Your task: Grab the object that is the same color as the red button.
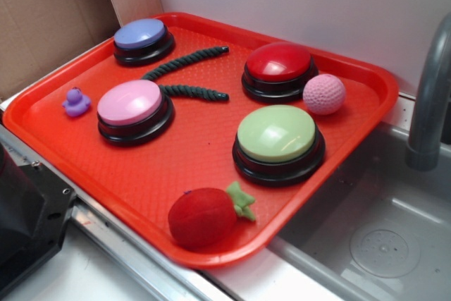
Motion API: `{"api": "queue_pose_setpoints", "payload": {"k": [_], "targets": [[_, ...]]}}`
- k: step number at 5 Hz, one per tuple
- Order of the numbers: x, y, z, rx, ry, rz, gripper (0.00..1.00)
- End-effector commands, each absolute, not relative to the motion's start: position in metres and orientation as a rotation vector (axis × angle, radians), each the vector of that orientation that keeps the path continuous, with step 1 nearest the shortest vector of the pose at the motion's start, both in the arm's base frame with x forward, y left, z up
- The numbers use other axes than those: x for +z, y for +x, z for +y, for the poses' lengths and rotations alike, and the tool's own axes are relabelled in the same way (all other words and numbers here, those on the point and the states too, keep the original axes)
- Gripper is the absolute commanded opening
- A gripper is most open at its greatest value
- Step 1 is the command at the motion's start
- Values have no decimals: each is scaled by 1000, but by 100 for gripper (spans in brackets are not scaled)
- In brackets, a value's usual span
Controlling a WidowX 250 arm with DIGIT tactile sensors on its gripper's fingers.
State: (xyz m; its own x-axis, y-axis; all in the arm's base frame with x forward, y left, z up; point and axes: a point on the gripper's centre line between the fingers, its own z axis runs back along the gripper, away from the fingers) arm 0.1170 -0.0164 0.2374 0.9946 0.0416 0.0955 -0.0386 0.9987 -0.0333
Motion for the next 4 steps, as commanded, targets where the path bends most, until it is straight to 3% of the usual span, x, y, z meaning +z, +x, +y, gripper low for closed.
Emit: {"api": "queue_pose_setpoints", "payload": {"k": [1, 2, 4], "targets": [[237, 117, -16, 40, -31, -96, 100], [216, 114, -56, -31, -36, -134, 100], [174, 98, -111, -154, -58, -59, 100]]}}
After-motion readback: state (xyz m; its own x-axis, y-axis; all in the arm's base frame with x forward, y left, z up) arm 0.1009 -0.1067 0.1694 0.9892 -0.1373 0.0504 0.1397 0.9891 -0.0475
